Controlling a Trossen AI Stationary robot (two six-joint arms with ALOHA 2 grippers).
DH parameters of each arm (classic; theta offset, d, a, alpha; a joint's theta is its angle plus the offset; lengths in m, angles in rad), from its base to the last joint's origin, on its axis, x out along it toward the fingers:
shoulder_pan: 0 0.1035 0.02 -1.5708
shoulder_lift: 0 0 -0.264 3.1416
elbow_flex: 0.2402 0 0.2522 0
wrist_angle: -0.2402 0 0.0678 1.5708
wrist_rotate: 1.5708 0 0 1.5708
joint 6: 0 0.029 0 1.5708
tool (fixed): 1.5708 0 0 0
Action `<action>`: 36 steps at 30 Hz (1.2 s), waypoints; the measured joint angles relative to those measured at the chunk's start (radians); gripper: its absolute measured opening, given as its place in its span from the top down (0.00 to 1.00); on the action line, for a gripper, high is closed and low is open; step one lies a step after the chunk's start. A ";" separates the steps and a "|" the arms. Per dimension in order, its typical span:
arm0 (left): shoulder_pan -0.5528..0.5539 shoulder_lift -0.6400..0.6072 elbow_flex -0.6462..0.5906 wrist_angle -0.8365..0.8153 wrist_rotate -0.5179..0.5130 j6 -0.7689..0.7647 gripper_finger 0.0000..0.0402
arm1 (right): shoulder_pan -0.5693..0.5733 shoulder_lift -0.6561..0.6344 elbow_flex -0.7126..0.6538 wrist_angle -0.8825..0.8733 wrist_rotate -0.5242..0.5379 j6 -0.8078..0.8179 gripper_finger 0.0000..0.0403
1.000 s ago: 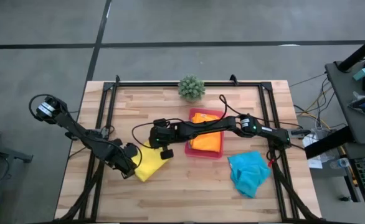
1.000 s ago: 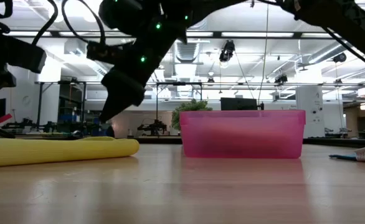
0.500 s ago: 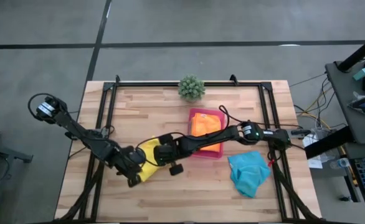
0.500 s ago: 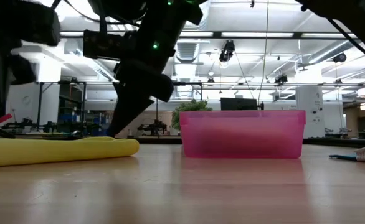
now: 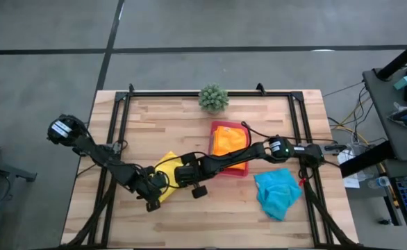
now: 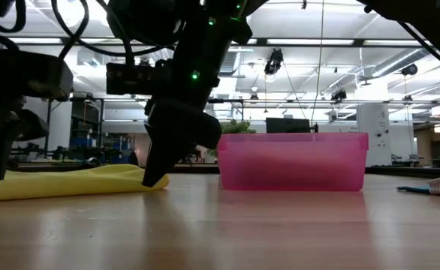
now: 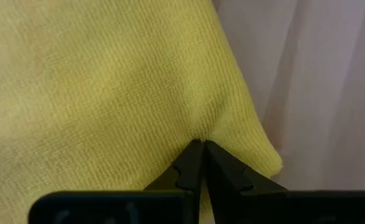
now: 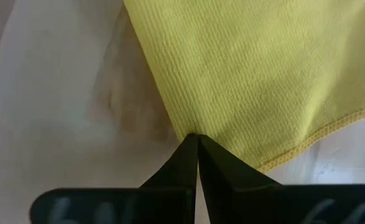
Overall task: Fold microfiber towels
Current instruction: Fold the yellow towel, then put the yellow towel into the red bin
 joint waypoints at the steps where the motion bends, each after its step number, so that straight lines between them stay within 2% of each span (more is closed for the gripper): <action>1: 0.000 0.011 0.003 0.000 0.009 0.000 0.98 | -0.001 0.000 -0.001 0.000 0.000 0.000 0.98; 6: 0.000 0.029 0.003 -0.003 0.061 0.007 0.98 | -0.007 0.000 -0.011 0.001 0.000 0.007 0.98; 12: -0.002 -0.056 0.001 -0.034 0.101 0.044 0.98 | -0.007 -0.010 -0.015 -0.022 0.002 0.001 0.98; 17: 0.000 -0.141 0.001 -0.050 0.093 0.056 0.98 | -0.006 -0.051 -0.015 -0.037 0.004 -0.005 0.98; 21: 0.000 -0.194 0.001 -0.099 0.028 0.058 0.98 | 0.000 -0.086 -0.028 -0.058 0.004 -0.007 0.98; 28: 0.015 -0.203 -0.001 -0.084 -0.216 0.124 0.98 | 0.013 -0.161 -0.097 -0.085 0.003 -0.008 0.98; 31: 0.040 -0.162 -0.002 -0.083 -0.240 0.161 0.98 | 0.018 -0.198 -0.149 -0.088 0.004 -0.001 0.98; 36: 0.078 -0.062 -0.001 0.028 -0.239 0.225 0.98 | 0.024 -0.287 -0.249 -0.079 0.002 0.042 0.98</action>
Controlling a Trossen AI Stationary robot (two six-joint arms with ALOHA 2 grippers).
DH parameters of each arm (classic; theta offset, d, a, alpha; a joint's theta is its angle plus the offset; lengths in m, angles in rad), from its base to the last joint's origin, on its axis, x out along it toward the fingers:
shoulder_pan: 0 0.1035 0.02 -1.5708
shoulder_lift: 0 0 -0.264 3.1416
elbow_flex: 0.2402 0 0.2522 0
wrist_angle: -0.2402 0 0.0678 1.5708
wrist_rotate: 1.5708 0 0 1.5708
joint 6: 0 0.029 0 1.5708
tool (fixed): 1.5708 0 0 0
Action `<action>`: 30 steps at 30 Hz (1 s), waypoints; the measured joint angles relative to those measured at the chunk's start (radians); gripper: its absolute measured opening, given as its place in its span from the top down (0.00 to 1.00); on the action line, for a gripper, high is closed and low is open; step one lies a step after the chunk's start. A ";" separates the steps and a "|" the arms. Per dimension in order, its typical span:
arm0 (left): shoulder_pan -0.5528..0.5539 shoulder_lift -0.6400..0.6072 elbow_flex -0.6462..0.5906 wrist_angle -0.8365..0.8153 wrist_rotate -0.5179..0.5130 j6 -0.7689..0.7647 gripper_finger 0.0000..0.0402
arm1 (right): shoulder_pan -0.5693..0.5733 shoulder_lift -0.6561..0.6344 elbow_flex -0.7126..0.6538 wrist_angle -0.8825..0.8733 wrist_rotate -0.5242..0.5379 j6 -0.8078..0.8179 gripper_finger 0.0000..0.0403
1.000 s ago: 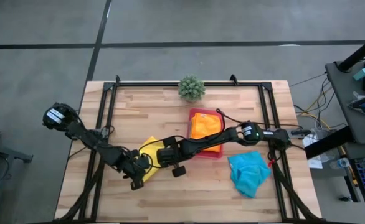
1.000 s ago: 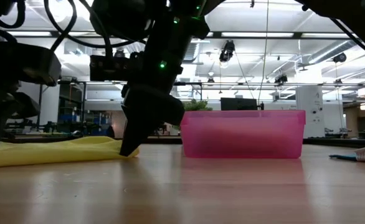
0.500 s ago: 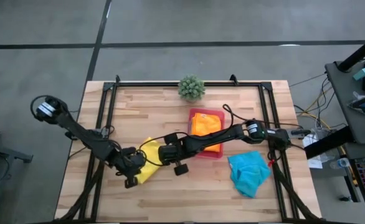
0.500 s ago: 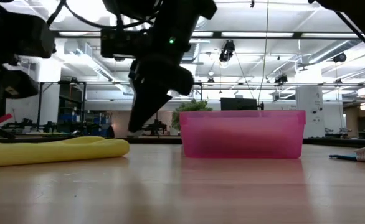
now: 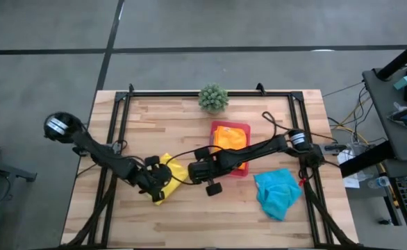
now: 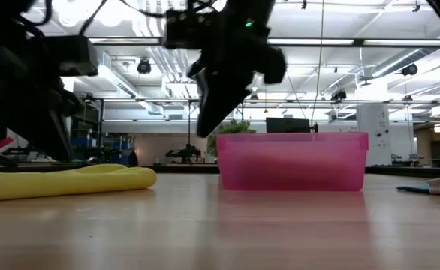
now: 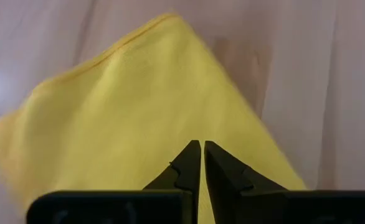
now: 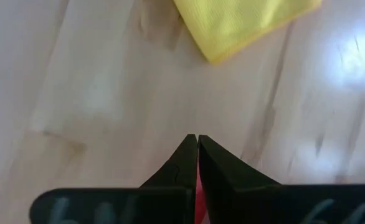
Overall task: Fold microfiber towels
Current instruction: Put the yellow towel into the red bin
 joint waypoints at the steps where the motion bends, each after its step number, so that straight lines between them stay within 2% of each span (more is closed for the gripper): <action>1: 0.007 0.025 0.000 0.035 0.003 0.019 0.98 | 0.002 -0.018 -0.023 0.003 0.000 0.011 0.98; 12: 0.098 0.194 0.002 0.306 -0.005 0.064 0.98 | 0.031 -0.254 -0.294 0.173 -0.001 0.062 0.98; 15: 0.140 0.233 0.002 0.381 -0.078 0.062 0.98 | 0.032 -0.296 -0.358 0.254 -0.001 0.066 0.98; 17: 0.176 0.247 0.006 0.388 -0.163 0.018 0.98 | 0.032 -0.311 -0.390 0.334 -0.001 0.096 0.98; 19: 0.216 0.237 0.008 0.378 -0.189 -0.010 0.98 | 0.032 -0.314 -0.415 0.403 -0.001 0.155 0.98; 22: 0.258 0.182 0.008 0.366 -0.118 -0.006 0.98 | 0.032 -0.303 -0.437 0.457 -0.001 0.275 0.98; 25: 0.270 0.104 0.004 0.352 0.007 0.010 0.98 | 0.028 -0.293 -0.448 0.481 -0.002 0.413 0.98; 27: 0.270 0.041 0.003 0.303 0.074 0.009 0.98 | 0.019 -0.287 -0.443 0.490 -0.002 0.489 0.97; 30: 0.268 -0.066 0.003 0.169 0.121 -0.060 0.98 | 0.003 -0.274 -0.421 0.514 -0.002 0.586 0.93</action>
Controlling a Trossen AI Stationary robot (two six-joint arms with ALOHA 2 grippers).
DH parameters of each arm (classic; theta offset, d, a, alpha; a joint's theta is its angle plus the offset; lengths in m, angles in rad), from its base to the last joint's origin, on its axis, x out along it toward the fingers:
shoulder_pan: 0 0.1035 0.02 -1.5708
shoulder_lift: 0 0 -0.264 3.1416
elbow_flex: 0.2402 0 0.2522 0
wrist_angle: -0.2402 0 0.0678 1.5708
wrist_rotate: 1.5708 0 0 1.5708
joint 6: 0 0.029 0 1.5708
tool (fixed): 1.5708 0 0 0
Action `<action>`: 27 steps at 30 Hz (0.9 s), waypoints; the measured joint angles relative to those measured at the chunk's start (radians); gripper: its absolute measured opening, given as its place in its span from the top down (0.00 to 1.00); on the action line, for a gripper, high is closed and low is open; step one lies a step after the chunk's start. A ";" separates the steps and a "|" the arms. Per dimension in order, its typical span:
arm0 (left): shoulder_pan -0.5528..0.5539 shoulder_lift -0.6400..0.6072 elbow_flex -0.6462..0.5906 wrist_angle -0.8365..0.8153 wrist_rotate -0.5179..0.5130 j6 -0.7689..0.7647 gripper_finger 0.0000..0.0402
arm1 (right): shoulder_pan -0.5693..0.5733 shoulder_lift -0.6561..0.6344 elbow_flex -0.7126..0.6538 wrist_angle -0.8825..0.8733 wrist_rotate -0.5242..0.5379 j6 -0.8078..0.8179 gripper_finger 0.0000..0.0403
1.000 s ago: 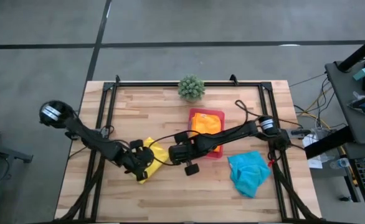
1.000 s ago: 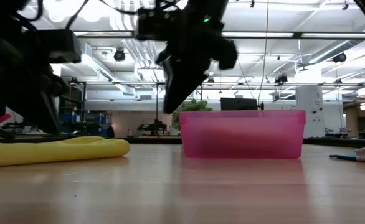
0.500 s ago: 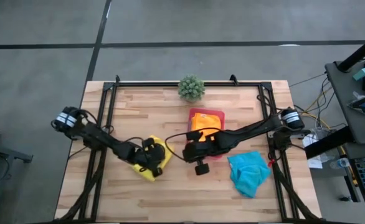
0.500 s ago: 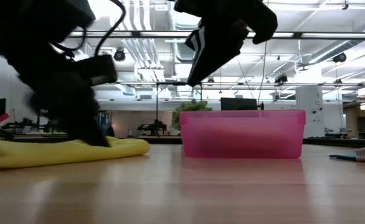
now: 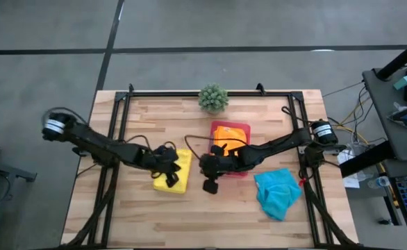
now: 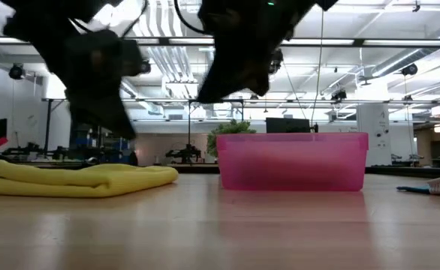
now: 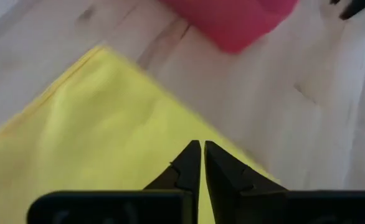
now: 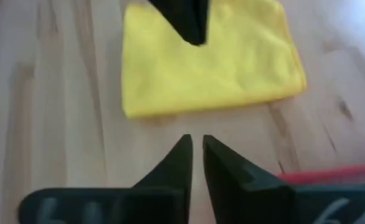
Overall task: Fold microfiber towels
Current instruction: Put the yellow towel into the red bin
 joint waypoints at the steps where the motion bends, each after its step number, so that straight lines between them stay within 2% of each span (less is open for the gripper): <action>1: 0.001 -0.039 0.000 -0.056 0.013 -0.038 0.98 | -0.004 0.007 0.010 0.009 0.000 0.021 0.90; 5: 0.001 -0.167 -0.007 -0.261 0.048 -0.130 0.97 | -0.017 0.059 0.055 0.055 0.002 0.152 0.80; 8: 0.000 -0.237 -0.016 -0.343 0.075 -0.170 0.92 | -0.034 0.114 0.112 0.056 0.008 0.190 0.72; 12: 0.002 -0.304 -0.065 -0.349 0.126 -0.255 0.79 | -0.052 0.173 0.194 0.050 0.033 0.217 0.63; 20: 0.002 -0.340 -0.202 -0.334 0.122 -0.427 0.49 | -0.047 0.286 0.375 -0.163 0.054 0.260 0.49; 23: 0.003 -0.330 -0.240 -0.279 0.116 -0.425 0.43 | -0.047 0.341 0.437 -0.228 0.057 0.288 0.46; 27: 0.003 -0.313 -0.256 -0.222 0.090 -0.389 0.42 | -0.045 0.420 0.524 -0.292 0.053 0.308 0.43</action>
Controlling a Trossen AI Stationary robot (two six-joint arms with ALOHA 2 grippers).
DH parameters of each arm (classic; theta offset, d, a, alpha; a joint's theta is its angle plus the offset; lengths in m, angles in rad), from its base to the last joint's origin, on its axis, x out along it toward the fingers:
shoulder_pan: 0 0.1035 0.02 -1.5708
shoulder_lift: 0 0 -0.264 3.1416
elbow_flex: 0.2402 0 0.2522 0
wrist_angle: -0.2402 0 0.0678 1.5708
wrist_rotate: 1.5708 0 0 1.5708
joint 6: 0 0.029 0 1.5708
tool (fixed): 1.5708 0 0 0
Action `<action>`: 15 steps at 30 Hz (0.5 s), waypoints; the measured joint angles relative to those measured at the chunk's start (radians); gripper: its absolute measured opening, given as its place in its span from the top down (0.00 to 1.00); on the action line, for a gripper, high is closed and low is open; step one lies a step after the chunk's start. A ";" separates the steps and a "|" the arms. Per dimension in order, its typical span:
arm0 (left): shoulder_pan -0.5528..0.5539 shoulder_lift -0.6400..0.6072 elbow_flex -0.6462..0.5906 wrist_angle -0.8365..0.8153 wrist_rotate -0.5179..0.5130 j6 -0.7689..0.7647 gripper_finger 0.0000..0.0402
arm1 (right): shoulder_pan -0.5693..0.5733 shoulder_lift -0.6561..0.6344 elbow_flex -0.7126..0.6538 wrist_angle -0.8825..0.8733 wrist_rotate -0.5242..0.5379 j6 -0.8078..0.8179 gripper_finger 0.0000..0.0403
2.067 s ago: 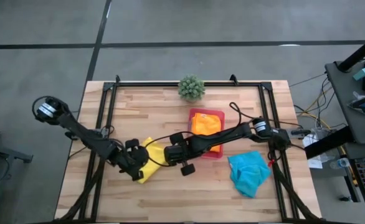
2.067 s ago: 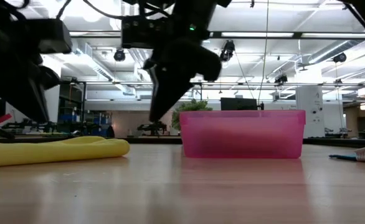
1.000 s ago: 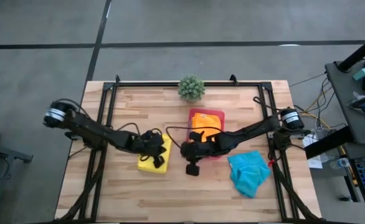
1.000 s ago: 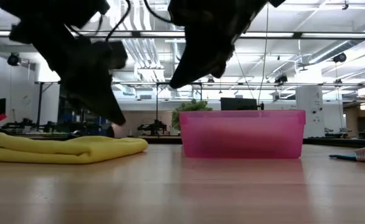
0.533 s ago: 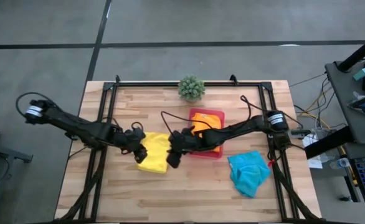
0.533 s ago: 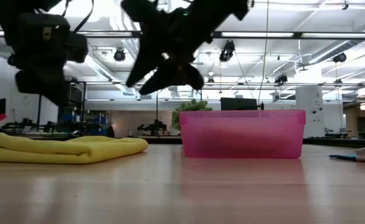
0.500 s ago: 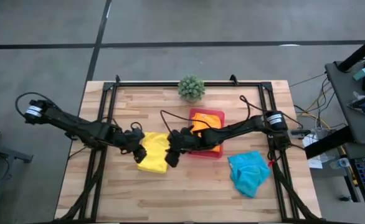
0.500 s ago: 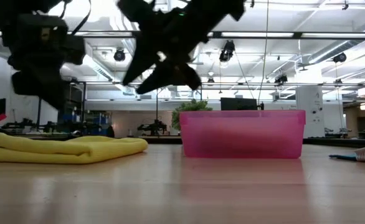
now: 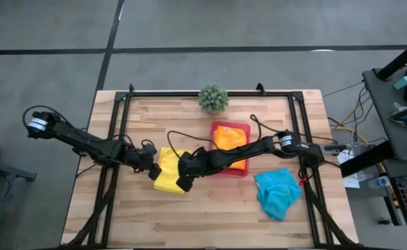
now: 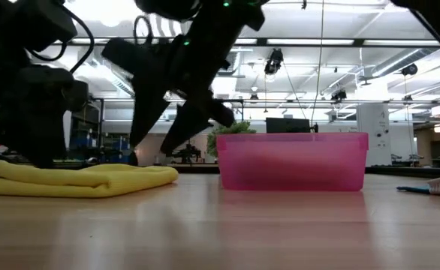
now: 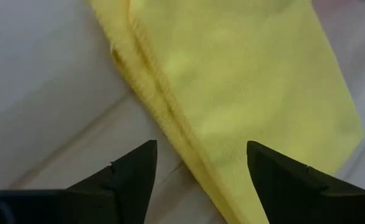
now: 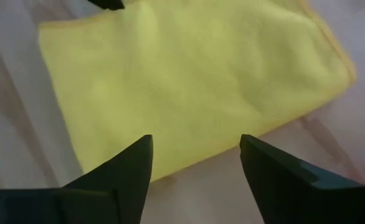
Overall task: Fold microfiber towels
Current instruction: Put the yellow towel into the red bin
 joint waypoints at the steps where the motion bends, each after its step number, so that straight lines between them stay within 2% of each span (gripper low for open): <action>1: 0.000 0.005 -0.003 0.015 -0.007 0.012 0.42 | 0.000 0.020 0.026 -0.015 0.000 0.000 0.42; 6: 0.000 0.043 -0.028 0.166 -0.020 0.040 0.42 | -0.003 0.105 0.159 -0.123 0.002 0.011 0.37; 11: 0.000 0.096 -0.032 0.160 -0.020 0.018 0.42 | -0.003 0.157 0.259 -0.256 0.033 0.032 0.34; 15: 0.000 0.121 -0.026 0.157 -0.013 0.018 0.42 | -0.003 0.161 0.279 -0.318 0.082 0.059 0.31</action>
